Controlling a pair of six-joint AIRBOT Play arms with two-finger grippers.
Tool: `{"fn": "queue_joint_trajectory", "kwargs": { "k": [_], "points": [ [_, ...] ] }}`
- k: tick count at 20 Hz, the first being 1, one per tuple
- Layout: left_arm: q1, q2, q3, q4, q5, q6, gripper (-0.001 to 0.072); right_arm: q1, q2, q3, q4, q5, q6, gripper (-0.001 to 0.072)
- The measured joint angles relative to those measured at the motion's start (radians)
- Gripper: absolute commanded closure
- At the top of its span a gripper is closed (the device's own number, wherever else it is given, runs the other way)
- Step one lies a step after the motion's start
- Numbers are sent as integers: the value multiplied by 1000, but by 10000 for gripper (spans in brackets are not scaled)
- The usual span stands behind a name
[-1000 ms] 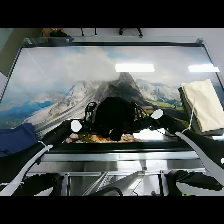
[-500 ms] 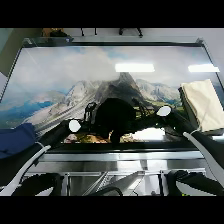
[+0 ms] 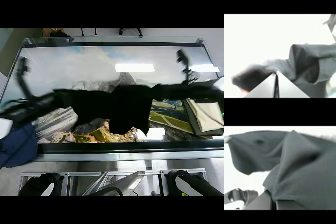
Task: Fold the shirts.
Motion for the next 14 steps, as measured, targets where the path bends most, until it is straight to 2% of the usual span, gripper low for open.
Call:
{"fn": "queue_joint_trajectory", "kwargs": {
  "k": [4, 8, 11, 14],
  "points": [
    [121, 153, 214, -1, -42, 0, 697, -73, 13, 282, 82, 53, 0, 690],
    [216, 230, 386, -4, -116, 1, 698, -94, 29, 510, 132, 68, 15, 690],
    [283, 219, 449, -4, -222, 8, 697, -98, 29, 575, 103, 75, 17, 690],
    [324, 150, 402, -17, -318, 18, 697, -99, -5, 536, 54, 76, 23, 690]
  ]
}}
